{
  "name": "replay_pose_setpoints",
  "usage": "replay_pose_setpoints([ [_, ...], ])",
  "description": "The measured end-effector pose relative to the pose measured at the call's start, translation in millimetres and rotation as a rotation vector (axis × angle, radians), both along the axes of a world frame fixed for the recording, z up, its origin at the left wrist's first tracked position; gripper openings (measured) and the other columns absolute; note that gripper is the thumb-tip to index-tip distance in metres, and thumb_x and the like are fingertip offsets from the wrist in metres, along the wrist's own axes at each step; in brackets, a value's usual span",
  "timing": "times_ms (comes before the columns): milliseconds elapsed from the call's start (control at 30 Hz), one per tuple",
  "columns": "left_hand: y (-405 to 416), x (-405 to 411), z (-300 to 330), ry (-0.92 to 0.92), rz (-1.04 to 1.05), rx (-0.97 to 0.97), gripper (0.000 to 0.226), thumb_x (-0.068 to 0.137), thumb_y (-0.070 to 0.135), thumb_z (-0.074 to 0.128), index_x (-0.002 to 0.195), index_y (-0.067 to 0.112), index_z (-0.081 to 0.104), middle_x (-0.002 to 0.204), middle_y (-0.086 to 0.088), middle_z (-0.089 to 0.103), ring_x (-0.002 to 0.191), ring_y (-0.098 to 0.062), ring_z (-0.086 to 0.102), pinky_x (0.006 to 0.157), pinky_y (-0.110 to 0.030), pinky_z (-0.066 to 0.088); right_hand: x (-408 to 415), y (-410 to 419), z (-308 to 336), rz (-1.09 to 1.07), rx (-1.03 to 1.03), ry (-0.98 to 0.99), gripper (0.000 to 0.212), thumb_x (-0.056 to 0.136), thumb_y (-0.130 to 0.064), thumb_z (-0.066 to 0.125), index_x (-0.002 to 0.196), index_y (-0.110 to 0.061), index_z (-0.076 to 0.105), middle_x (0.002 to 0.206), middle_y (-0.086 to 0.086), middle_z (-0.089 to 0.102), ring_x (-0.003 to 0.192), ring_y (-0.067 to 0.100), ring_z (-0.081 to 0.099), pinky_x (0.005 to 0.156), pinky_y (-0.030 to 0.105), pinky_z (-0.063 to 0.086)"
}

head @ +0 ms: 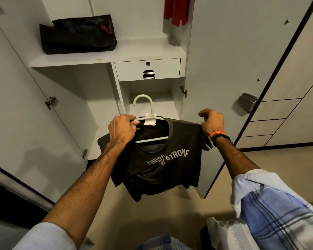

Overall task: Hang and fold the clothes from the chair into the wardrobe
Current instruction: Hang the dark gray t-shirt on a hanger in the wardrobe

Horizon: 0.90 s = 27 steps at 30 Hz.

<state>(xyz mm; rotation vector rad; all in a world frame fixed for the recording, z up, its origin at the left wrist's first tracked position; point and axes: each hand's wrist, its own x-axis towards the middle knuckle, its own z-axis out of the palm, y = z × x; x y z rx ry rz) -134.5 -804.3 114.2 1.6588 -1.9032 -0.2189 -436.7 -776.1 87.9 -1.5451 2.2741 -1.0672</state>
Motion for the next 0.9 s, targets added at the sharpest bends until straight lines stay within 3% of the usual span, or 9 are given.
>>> replay_pose_setpoints([
  [133,-0.5,-7.2,2.8,0.052,-0.015,0.011,0.021,0.093,0.032,0.065,0.106,0.021,0.076,0.091,-0.002,0.074,0.082,-0.019,0.063,0.079,-0.031,0.052,18.6,0.9,12.6,0.227,-0.025,-0.062,0.017,0.095,-0.013,0.062,0.110,-0.012,0.071,0.109,0.003,0.071,0.099,0.012,0.060,0.095,0.030,0.049],
  [333,-1.8,-21.5,9.9,0.080,-0.106,0.021,0.019,0.092,0.031,0.066,0.103,0.020,0.077,0.093,0.000,0.073,0.086,-0.015,0.061,0.083,-0.031,0.052,59.3,0.6,32.2,0.496,-0.056,-0.119,0.023,0.085,-0.037,0.074,0.103,-0.021,0.073,0.099,-0.015,0.065,0.090,-0.003,0.054,0.081,0.021,0.046],
  [400,-2.1,-25.1,12.7,0.089,-0.135,0.033,0.017,0.091,0.031,0.067,0.100,0.021,0.077,0.094,0.001,0.074,0.087,-0.016,0.063,0.086,-0.033,0.053,69.4,-1.7,36.4,0.525,-0.058,-0.105,0.021,0.082,-0.036,0.077,0.096,-0.021,0.072,0.091,-0.014,0.065,0.084,-0.003,0.055,0.073,0.015,0.042],
  [500,-5.0,-23.1,14.1,0.102,-0.190,0.060,0.013,0.090,0.030,0.069,0.095,0.021,0.077,0.087,0.002,0.074,0.084,-0.016,0.063,0.085,-0.033,0.053,76.3,-5.4,38.8,0.548,-0.065,-0.109,0.012,0.084,-0.031,0.077,0.080,-0.028,0.066,0.084,-0.007,0.068,0.079,0.003,0.058,0.070,0.016,0.043],
  [600,-5.1,-19.5,14.6,0.122,-0.221,0.089,0.013,0.089,0.028,0.070,0.095,0.019,0.077,0.089,0.002,0.074,0.084,-0.013,0.062,0.084,-0.028,0.051,77.9,-4.3,39.3,0.577,-0.073,-0.109,0.014,0.081,-0.027,0.079,0.092,-0.027,0.071,0.096,-0.004,0.070,0.083,0.005,0.058,0.075,0.020,0.046],
  [733,-1.3,-20.5,16.4,0.167,-0.233,0.086,0.014,0.089,0.024,0.071,0.097,0.015,0.077,0.090,0.000,0.073,0.088,-0.013,0.063,0.086,-0.031,0.052,80.9,-3.5,41.1,0.547,-0.118,-0.108,0.015,0.078,-0.029,0.082,0.080,-0.032,0.067,0.089,-0.008,0.069,0.076,0.001,0.056,0.069,0.019,0.045],
  [800,0.2,-17.4,17.9,0.214,-0.256,0.088,0.019,0.088,0.024,0.072,0.104,0.016,0.076,0.097,0.002,0.074,0.092,-0.010,0.063,0.090,-0.028,0.051,80.2,-2.4,42.4,0.536,-0.122,-0.165,0.012,0.082,-0.027,0.079,0.080,-0.033,0.068,0.082,-0.015,0.068,0.076,-0.004,0.059,0.070,0.016,0.046],
  [900,4.2,-9.6,18.0,0.371,-0.280,0.111,0.040,0.086,0.025,0.074,0.124,0.018,0.064,0.108,0.006,0.071,0.100,-0.005,0.062,0.094,-0.020,0.044,75.5,0.9,45.0,0.491,-0.174,-0.237,0.015,0.082,-0.022,0.078,0.096,-0.021,0.075,0.079,-0.020,0.066,0.073,-0.016,0.059,0.071,0.006,0.044],
])
